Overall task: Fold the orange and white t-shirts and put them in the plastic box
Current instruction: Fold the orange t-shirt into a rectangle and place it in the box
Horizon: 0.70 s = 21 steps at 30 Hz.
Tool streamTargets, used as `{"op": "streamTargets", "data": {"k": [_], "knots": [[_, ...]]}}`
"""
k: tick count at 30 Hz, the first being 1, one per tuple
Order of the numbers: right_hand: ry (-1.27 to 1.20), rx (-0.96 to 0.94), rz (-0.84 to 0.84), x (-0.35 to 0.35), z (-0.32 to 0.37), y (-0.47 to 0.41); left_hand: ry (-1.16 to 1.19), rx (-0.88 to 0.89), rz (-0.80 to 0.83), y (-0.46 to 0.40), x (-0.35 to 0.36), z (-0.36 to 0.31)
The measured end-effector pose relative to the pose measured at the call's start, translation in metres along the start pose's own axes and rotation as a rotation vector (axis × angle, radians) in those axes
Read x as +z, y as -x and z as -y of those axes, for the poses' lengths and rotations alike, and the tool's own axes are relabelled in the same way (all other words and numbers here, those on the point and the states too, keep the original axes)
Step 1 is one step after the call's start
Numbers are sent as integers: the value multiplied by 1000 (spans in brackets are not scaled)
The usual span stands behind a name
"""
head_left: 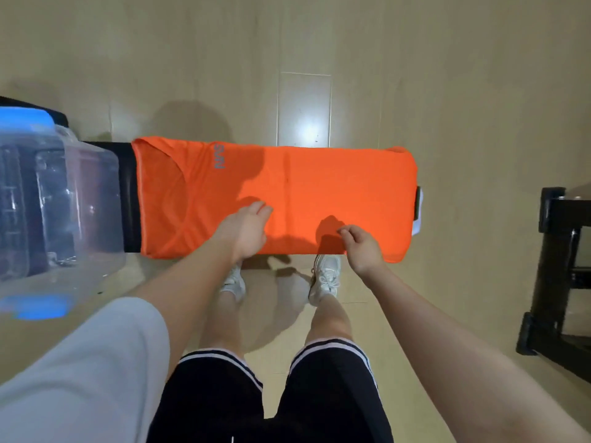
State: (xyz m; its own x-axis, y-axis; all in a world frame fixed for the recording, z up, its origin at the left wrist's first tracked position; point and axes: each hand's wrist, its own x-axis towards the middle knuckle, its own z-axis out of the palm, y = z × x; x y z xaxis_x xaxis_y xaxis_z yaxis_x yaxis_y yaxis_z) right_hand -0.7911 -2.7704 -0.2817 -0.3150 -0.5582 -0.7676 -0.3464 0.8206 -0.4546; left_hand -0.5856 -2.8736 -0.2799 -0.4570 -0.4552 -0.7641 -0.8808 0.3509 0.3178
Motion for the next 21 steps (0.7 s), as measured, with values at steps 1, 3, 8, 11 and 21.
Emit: {"op": "streamTargets", "data": {"k": [1, 3, 8, 11, 21], "knots": [[133, -77, 5, -10, -8, -4, 45, -6, -2, -6, 9, -13], [406, -257, 68, -20, -20, -14, 118, -25, -61, -20, 30, -36], [795, -720, 94, 21, -28, -53, 82, -74, -340, -57, 88, -66], [863, -770, 7, 43, -45, -77, 68, -197, -371, -67, 119, -44], [936, -313, -145, -12, -124, -53, 367, -618, -285, 0, 150, -19]]}}
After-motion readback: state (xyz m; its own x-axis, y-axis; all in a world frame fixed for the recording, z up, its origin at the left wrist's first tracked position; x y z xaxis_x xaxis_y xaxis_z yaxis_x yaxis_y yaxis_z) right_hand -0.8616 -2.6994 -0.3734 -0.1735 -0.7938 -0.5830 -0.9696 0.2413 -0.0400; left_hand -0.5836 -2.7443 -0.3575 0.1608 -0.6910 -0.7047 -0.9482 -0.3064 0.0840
